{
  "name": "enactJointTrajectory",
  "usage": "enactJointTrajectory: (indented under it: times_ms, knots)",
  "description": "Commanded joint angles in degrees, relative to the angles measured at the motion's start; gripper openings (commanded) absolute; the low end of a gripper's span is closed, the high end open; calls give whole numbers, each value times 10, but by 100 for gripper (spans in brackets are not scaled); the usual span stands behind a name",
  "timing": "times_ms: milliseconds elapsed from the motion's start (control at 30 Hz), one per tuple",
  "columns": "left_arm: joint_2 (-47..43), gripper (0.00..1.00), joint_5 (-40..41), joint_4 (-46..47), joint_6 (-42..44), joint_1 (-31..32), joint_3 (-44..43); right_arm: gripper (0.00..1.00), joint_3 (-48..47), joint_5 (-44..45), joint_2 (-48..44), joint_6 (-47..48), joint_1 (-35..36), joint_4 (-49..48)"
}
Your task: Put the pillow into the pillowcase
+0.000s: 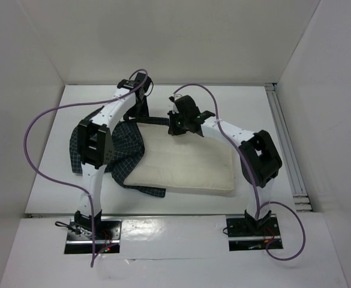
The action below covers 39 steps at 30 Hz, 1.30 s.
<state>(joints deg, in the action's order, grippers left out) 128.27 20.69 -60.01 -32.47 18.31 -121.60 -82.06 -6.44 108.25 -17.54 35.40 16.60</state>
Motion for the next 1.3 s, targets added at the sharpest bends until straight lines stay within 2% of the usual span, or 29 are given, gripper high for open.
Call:
enactJointTrajectory:
  times_ms: [0, 33, 167, 200, 333, 400, 567, 667, 700, 733, 900, 1033, 1167, 1233, 1267]
  knots:
    - [-17, 69, -2, -8, -15, 3, 8, 0, -20, -2, 4, -7, 8, -12]
    - [-17, 63, -2, -8, -15, 3, 8, 0, -20, -2, 4, -7, 8, -12]
    - [-17, 52, -14, -8, -10, 3, 2, 0, -20, -2, 9, -7, 8, -7]
    - [-17, 45, -14, -8, -10, 3, 2, 0, -20, -2, 9, -7, 8, -7]
    - [-11, 30, -19, -8, -5, 3, -9, 0, -20, -2, 9, -7, 8, -7]
    - [-11, 29, -24, -8, 0, 3, -14, 0, -20, 4, 9, -1, 8, -7]
    - [-6, 30, -24, -14, 0, 3, -21, 0, -26, 4, 9, -1, 8, -2]
    - [-6, 35, -6, -19, 0, 3, -21, 0, -31, 4, 9, -1, 8, -2]
    - [-6, 43, 0, -28, 0, 3, -21, 0, -31, 4, 9, -1, 8, -2]
    - [-6, 45, 0, -28, 0, 3, -21, 0, -31, 4, 9, -1, 8, -2]
    - [-11, 48, 12, -34, -6, 3, 6, 0, -31, 9, 14, -1, 8, 4]
    - [-11, 35, 7, -34, -11, -2, 12, 0, -31, 9, 14, -1, 8, 4]
    - [-11, 16, -6, -28, -6, -2, 0, 0, -31, 9, 14, -1, 8, 4]
    - [-11, 0, -26, -23, 11, -8, -12, 0, -31, 9, 9, -1, 8, 4]
    - [-11, 0, -37, -23, 18, -8, -12, 0, -31, 14, 4, -1, 8, 4]
